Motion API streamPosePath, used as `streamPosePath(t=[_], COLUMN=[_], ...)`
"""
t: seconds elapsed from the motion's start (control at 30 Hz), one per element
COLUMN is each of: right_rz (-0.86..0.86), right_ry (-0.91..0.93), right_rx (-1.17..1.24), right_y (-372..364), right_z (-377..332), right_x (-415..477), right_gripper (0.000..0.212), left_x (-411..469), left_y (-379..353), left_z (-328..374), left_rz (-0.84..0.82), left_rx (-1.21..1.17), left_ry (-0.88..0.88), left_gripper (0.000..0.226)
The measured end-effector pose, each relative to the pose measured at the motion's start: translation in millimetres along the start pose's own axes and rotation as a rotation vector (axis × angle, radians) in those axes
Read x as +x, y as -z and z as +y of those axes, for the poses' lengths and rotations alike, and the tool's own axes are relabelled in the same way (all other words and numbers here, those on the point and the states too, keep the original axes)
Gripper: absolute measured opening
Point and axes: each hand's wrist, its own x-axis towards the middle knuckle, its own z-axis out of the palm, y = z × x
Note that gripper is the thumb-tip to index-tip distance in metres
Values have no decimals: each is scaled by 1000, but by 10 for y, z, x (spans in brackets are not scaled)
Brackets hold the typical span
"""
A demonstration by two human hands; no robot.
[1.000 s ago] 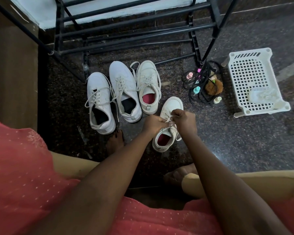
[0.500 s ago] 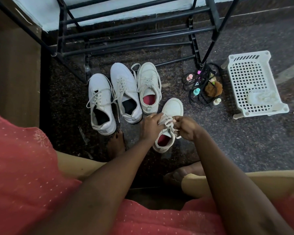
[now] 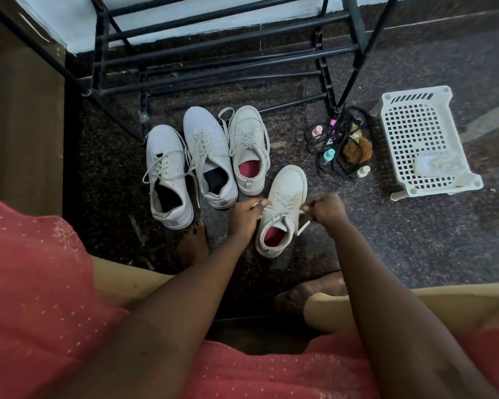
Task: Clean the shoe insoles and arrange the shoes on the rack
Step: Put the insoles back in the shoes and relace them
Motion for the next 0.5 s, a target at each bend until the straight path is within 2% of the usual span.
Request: streamPosePath(t=[0.1,0.23,0.33,0.5], right_rz=[130,247,301,331], right_ry=[60,72,61,74], right_rx=[-315,-476,-545,-513], right_y=[1,-100,-106,-145], right_z=[52,118,155,200], right_x=[37,5,13,41], right_gripper=[15,23,26,28], left_x=[-7,-68,-99,-76], left_y=[50,13,-17,-64], left_z=[-81,-107,-124,-162], left_rz=[62,137,177,230], left_rx=[65,112,109,94], left_ry=[55,150,223,326], left_gripper=[19,20,20,22])
